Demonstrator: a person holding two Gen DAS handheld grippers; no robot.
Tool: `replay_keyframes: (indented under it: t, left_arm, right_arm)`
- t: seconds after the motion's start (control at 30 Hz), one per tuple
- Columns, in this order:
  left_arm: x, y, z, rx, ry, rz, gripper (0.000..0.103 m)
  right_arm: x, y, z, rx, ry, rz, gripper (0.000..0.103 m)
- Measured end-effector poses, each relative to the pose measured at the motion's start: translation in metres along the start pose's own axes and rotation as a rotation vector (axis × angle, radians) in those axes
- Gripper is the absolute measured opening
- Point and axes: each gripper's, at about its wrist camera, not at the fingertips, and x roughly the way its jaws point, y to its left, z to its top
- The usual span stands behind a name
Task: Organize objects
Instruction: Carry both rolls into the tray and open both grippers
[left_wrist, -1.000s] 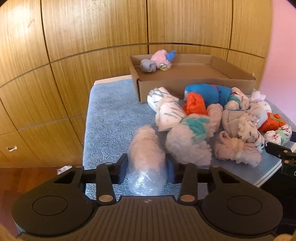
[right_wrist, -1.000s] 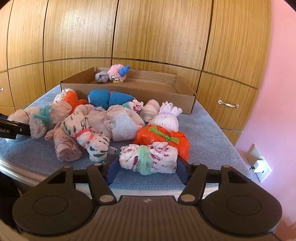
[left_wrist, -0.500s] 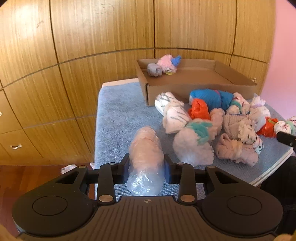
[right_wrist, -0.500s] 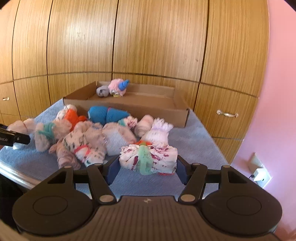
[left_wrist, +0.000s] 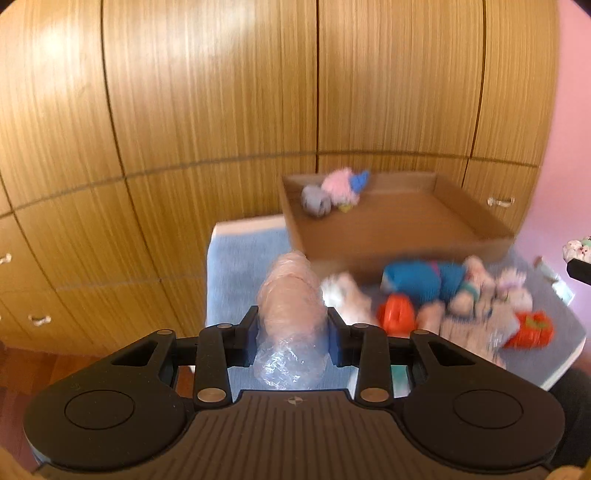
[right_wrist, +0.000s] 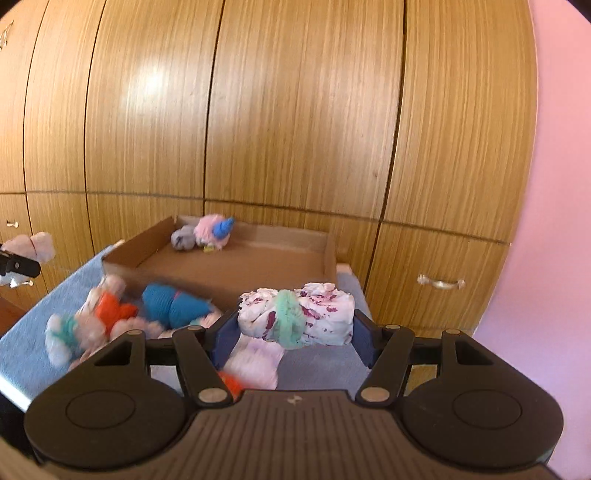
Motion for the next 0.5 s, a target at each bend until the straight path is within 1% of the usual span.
replay_keyframes:
  t: [0.1,0.27,0.43,0.5]
  left_arm:
    - [0.007,-0.009,0.025,0.02,-0.014,-0.006,0.042]
    - [0.031,-0.032,0.07,0.063,-0.018,-0.038,0.043]
    - [0.07,-0.051,0.107,0.065,0.016,-0.065,0.043]
    - [0.09,-0.057,0.116,0.058,0.047,-0.08,0.043]
  right_arm:
    - [0.007,-0.007,0.016,-0.007,-0.024,0.019,0.06]
    - [0.031,-0.015,0.054,-0.023,-0.04,0.107,0.061]
    - [0.066,-0.007,0.085,-0.057,-0.042,0.203,0.062]
    - [0.084,-0.001,0.093,-0.066,-0.024,0.262,0.061]
